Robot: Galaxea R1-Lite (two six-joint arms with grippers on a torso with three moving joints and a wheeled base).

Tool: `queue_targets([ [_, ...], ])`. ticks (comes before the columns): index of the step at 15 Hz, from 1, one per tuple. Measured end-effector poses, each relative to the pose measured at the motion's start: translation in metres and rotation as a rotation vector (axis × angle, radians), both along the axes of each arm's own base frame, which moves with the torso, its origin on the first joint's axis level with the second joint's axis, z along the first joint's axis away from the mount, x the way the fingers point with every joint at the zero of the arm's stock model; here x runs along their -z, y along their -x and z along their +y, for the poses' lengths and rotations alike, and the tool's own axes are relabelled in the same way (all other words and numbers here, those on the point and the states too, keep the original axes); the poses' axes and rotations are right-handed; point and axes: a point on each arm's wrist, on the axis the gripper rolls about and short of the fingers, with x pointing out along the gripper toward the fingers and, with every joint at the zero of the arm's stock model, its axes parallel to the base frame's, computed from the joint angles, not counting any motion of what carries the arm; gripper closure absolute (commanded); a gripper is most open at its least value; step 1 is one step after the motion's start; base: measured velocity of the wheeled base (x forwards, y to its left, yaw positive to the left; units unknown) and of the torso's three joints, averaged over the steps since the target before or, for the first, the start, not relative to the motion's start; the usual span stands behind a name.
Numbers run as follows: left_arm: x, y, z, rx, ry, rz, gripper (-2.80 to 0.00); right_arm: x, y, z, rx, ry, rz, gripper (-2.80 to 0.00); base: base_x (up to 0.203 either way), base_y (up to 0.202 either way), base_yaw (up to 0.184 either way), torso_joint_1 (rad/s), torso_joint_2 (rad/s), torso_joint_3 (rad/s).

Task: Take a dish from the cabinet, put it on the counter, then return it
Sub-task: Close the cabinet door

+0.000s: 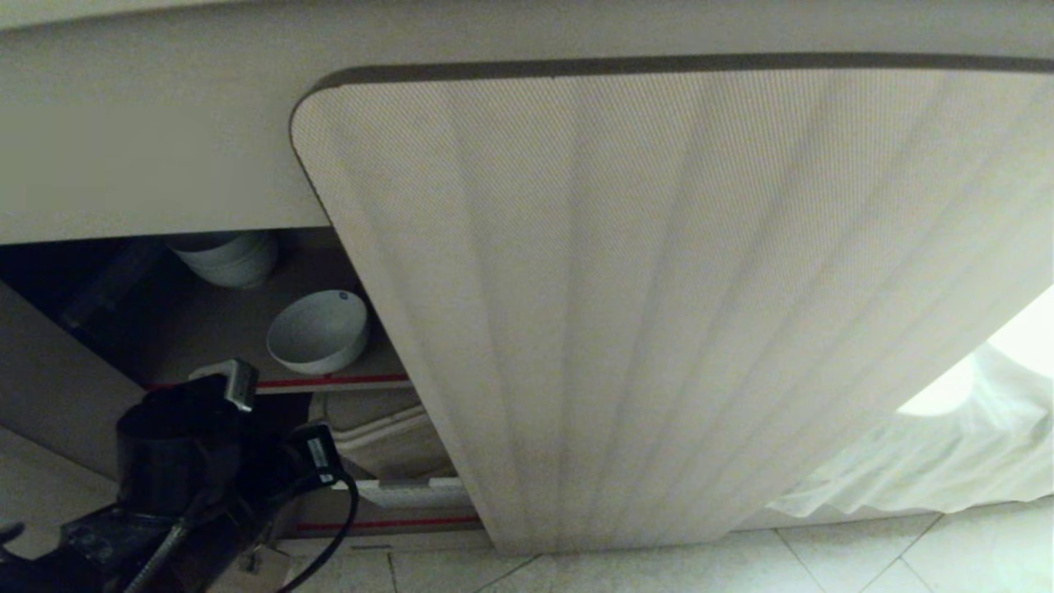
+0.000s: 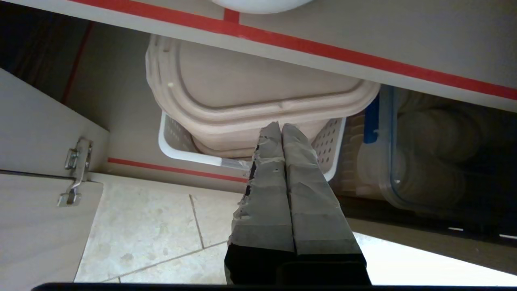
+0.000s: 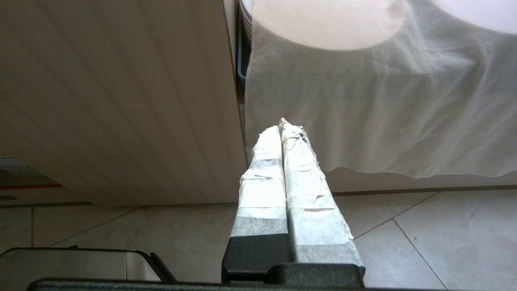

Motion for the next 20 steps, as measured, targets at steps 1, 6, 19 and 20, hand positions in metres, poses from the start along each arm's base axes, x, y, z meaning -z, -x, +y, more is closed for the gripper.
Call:
queue_targets([
  [1, -0.001, -0.001, 0.0, -0.001, 0.002, -0.003, 0.0, 0.0, 0.0, 0.0, 0.0, 0.0, 0.0, 0.0, 0.0, 0.0, 0.0, 0.0, 0.0, 0.0],
  [6, -0.005, -0.007, 0.001, -0.007, -0.01, -0.022, 0.0, 0.0, 0.0, 0.0, 0.0, 0.0, 0.0, 0.0, 0.0, 0.0, 0.0, 0.0, 0.0, 0.0],
  [19, -0.011, -0.014, -0.001, -0.023, -0.003, -0.055, 0.0, 0.0, 0.0, 0.0, 0.0, 0.0, 0.0, 0.0, 0.0, 0.0, 0.0, 0.0, 0.0, 0.0],
  [20, -0.012, -0.016, -0.002, -0.022, -0.005, -0.057, 0.0, 0.0, 0.0, 0.0, 0.0, 0.0, 0.0, 0.0, 0.0, 0.0, 0.0, 0.0, 0.0, 0.0],
])
